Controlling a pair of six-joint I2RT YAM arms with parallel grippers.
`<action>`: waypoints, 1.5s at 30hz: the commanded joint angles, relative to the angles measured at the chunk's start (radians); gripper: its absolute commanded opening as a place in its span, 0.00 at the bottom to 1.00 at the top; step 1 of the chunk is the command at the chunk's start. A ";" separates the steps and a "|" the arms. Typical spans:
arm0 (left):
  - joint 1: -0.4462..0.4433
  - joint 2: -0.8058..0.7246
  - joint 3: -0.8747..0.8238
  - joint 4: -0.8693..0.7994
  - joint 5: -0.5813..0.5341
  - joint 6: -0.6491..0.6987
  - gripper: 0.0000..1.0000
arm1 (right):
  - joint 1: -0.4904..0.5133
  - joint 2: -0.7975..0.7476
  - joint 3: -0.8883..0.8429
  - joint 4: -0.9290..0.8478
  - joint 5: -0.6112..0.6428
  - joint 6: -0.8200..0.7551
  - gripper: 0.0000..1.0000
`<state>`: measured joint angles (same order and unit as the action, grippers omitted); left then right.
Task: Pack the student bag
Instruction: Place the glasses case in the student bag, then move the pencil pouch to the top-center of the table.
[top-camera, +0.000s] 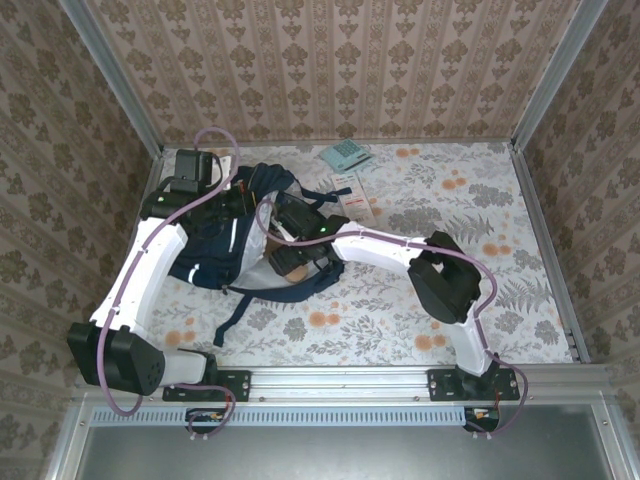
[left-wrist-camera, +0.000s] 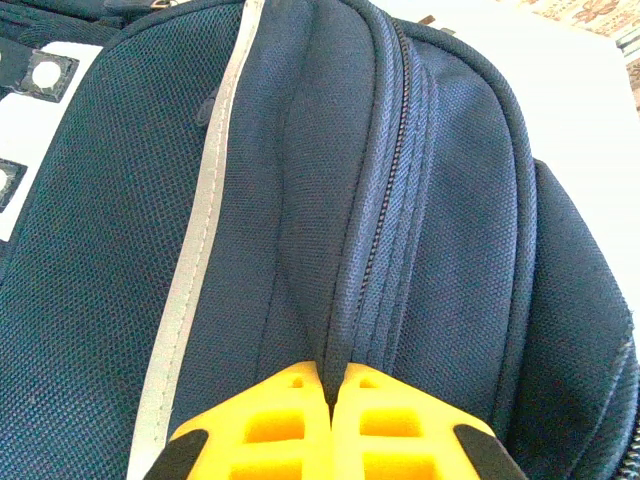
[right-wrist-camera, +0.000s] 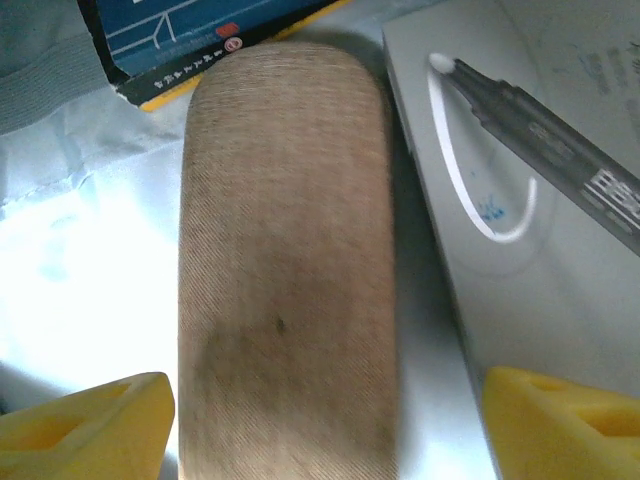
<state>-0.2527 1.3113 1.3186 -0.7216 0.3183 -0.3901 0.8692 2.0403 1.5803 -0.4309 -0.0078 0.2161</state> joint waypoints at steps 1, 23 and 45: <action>0.007 -0.046 0.059 0.049 0.034 -0.007 0.00 | -0.010 -0.087 -0.030 -0.004 0.019 0.029 0.82; 0.012 -0.030 0.059 0.052 0.044 -0.007 0.00 | -0.406 -0.038 -0.039 -0.015 0.075 0.194 0.27; 0.017 -0.027 0.054 0.060 0.051 -0.005 0.00 | -0.434 -0.083 -0.311 -0.006 -0.042 0.236 0.22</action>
<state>-0.2470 1.3113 1.3186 -0.7216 0.3302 -0.3897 0.4297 2.0201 1.3605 -0.3683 -0.0063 0.4297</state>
